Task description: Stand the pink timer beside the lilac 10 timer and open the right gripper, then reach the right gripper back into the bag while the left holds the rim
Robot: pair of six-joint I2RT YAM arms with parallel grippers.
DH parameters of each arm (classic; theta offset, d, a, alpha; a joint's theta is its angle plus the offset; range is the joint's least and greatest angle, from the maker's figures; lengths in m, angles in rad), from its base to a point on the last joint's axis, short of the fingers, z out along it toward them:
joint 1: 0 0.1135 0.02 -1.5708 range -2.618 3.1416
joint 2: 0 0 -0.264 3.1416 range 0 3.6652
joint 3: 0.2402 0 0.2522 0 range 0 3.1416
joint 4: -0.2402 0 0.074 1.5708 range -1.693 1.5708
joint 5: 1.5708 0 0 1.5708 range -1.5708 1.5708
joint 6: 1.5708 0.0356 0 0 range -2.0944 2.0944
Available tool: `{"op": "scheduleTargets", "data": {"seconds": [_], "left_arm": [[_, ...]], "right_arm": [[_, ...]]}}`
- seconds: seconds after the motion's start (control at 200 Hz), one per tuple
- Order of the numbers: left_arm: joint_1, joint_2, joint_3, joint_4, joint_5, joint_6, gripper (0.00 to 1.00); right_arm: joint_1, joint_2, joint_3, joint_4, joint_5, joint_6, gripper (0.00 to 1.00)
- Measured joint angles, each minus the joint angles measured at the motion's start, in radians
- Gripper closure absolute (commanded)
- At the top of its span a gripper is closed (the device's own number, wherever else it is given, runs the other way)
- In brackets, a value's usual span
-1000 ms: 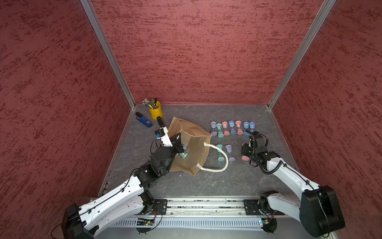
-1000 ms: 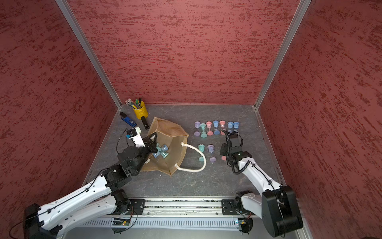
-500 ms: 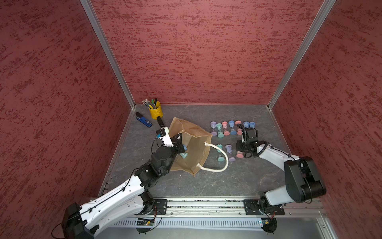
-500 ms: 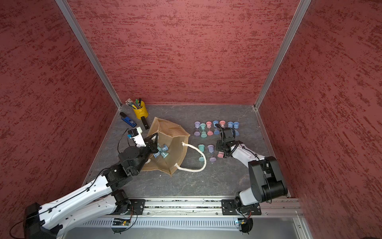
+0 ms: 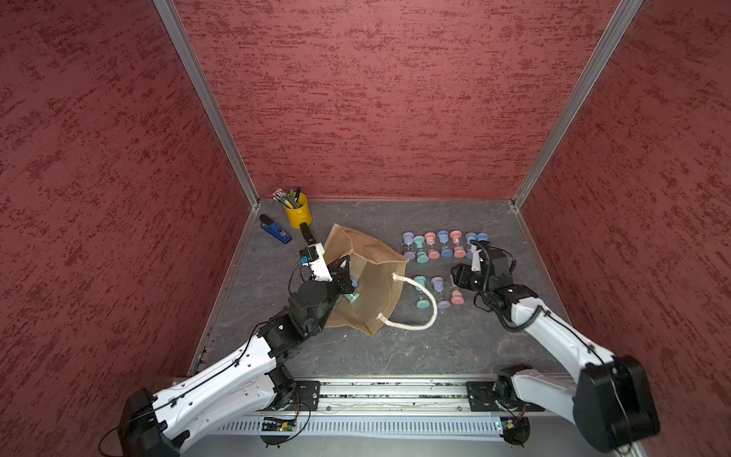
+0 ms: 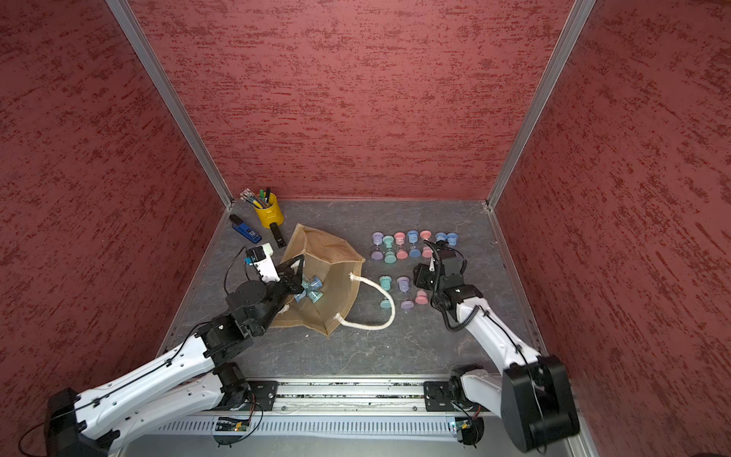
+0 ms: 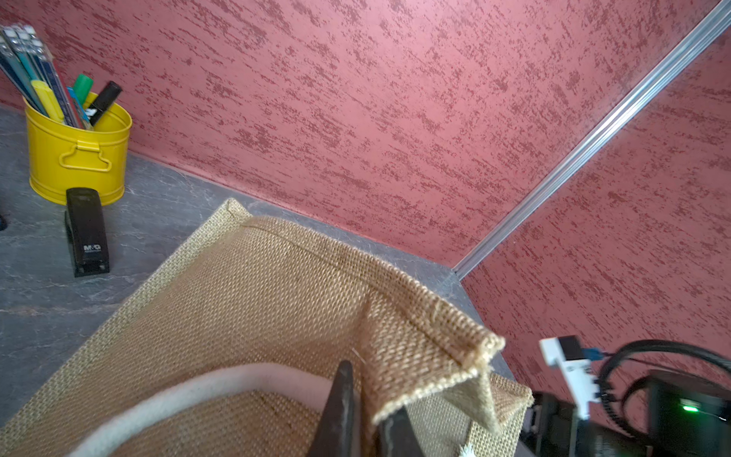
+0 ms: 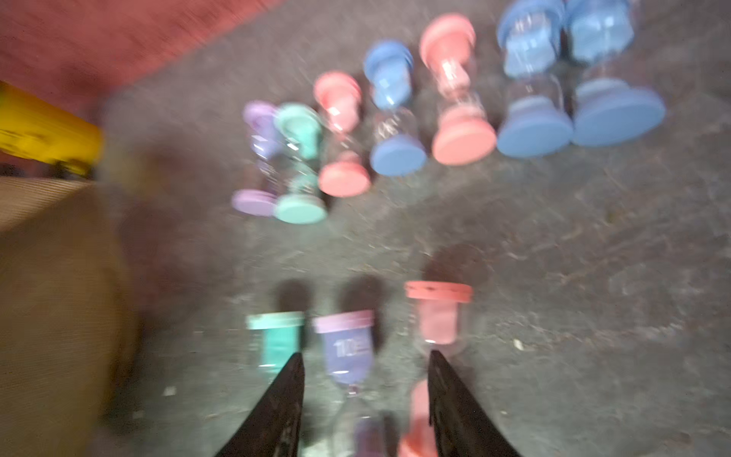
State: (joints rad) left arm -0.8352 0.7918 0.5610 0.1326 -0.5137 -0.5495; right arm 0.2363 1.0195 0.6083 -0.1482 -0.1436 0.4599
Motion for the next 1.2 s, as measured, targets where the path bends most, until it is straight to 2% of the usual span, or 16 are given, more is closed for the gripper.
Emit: {"op": "scheduleTargets", "data": {"seconds": [0.11,0.26,0.386,0.461,0.576,0.696,0.751,0.892,1.047,1.202], "left_arm": [[0.0,0.002,0.0,0.006,0.016,0.0,1.0],[0.0,0.012,0.0,0.019,0.024,0.0,1.0],[0.001,0.021,0.0,0.025,0.026,0.0,1.0],[0.002,0.025,0.001,0.024,0.026,0.001,1.0],[0.002,0.025,0.002,0.025,0.026,0.001,1.0],[0.005,0.021,0.002,0.027,0.044,0.008,1.0],[0.006,0.016,0.001,0.038,0.063,0.01,1.0],[0.013,-0.01,-0.03,0.101,0.124,0.024,1.0],[0.017,-0.024,-0.085,0.178,0.198,0.045,1.0],[0.017,-0.024,-0.135,0.251,0.267,0.05,1.0]], "right_arm": [[0.06,-0.194,-0.045,0.11,-0.065,0.074,0.49],[0.349,-0.282,-0.032,0.205,-0.046,0.087,0.51],[0.613,-0.216,0.016,0.254,0.026,0.029,0.55],[0.766,-0.126,0.048,0.277,0.104,-0.034,0.55],[0.912,0.051,0.104,0.287,0.2,-0.103,0.57],[0.94,0.259,0.163,0.286,0.277,-0.121,0.57],[0.94,0.348,0.186,0.281,0.311,-0.118,0.54],[0.932,0.53,0.245,0.265,0.395,-0.051,0.5],[0.896,0.626,0.283,0.283,0.41,0.083,0.42],[0.851,0.684,0.285,0.399,0.369,0.242,0.39]]}}
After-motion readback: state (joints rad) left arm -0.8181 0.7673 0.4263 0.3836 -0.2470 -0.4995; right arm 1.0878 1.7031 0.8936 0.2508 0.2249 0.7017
